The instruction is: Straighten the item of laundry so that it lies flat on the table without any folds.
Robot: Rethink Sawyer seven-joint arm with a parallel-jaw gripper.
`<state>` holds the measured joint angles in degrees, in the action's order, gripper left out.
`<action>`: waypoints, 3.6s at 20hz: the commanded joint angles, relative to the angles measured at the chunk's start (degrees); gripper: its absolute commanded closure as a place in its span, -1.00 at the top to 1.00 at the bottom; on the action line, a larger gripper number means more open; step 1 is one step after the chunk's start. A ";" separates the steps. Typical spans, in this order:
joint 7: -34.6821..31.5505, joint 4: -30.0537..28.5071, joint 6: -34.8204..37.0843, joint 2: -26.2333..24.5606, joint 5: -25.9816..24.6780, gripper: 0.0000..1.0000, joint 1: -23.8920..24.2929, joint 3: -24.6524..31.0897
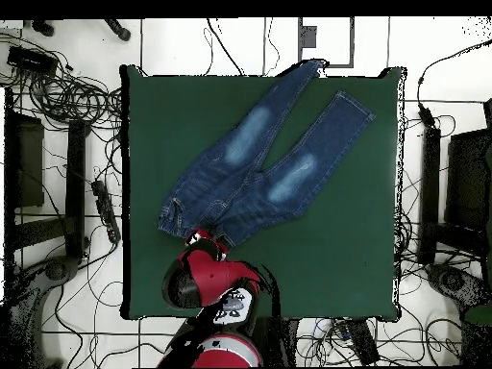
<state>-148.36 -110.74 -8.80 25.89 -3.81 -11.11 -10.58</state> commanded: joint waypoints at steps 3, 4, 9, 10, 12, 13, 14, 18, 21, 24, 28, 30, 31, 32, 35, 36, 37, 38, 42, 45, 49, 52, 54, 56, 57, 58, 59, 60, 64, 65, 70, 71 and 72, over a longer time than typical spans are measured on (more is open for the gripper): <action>-7.67 -1.52 0.40 -2.71 2.51 -1.00 0.70 5.44; -7.66 -1.64 0.71 -2.66 2.57 -1.00 0.59 5.46; -9.96 -7.78 1.28 2.24 3.72 -1.00 -3.06 2.58; -10.13 -10.08 1.53 3.75 2.65 -1.00 -1.71 4.07; -9.73 -13.41 2.80 6.71 1.79 -1.00 -1.94 3.48; -9.23 -14.92 3.60 8.21 1.11 -1.00 -1.30 3.98; -8.75 -15.84 4.68 9.64 1.21 -1.00 -2.24 2.95; -6.94 -18.04 7.95 14.68 1.89 -1.00 -6.16 -1.28; -6.72 -19.01 8.66 16.89 2.45 -1.00 -7.20 -2.62; -6.23 -19.78 9.32 17.65 2.05 -1.00 -6.21 -1.74; -6.81 -18.44 8.44 14.95 3.68 -1.00 -9.42 -4.46; -7.63 -17.67 6.04 12.90 4.55 -1.00 -10.97 -6.09; -7.52 -17.01 4.57 11.80 4.77 -1.00 -12.15 -7.92; -7.32 -16.06 4.25 10.88 5.39 -1.00 -13.73 -10.07; -7.69 -14.73 1.69 8.17 7.55 -1.00 -17.63 -15.27; -7.70 -14.69 1.63 8.04 7.60 -1.00 -17.70 -15.45; -7.11 -14.10 1.72 7.50 7.63 -1.00 -18.36 -16.51; -6.96 -14.20 1.23 7.73 7.31 1.00 -17.66 -15.95; -6.79 -14.33 0.18 8.16 6.08 1.00 -15.64 -14.57; -5.45 -13.58 0.43 8.92 4.46 1.00 -13.78 -14.08; -3.54 -11.97 3.58 11.59 4.24 1.00 -13.60 -16.16; 0.74 -6.91 9.27 12.12 2.72 1.00 -11.34 -15.53; 3.17 -2.77 12.24 11.27 1.63 1.00 -6.83 -10.76; 4.25 1.77 14.09 9.14 1.49 1.00 -5.04 -8.43; 4.63 3.55 14.56 8.56 1.28 1.00 -4.31 -7.60; 4.61 4.02 16.00 8.79 1.08 1.00 -1.98 -4.61; 4.85 5.06 16.70 8.75 0.74 1.00 -0.94 -3.35; 4.34 5.63 17.83 8.83 1.12 1.00 -0.22 -2.33; 3.44 8.48 19.77 8.10 1.37 1.00 2.09 0.92; 3.55 9.63 20.14 7.62 1.15 1.00 2.17 1.14; 3.65 14.31 23.18 6.07 1.12 1.00 3.94 4.14; 3.55 15.51 24.25 5.81 1.34 1.00 3.71 4.01; 3.53 16.31 25.20 5.69 1.48 1.00 3.94 4.40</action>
<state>-148.36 -104.14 6.66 36.62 -2.15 -7.51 -17.53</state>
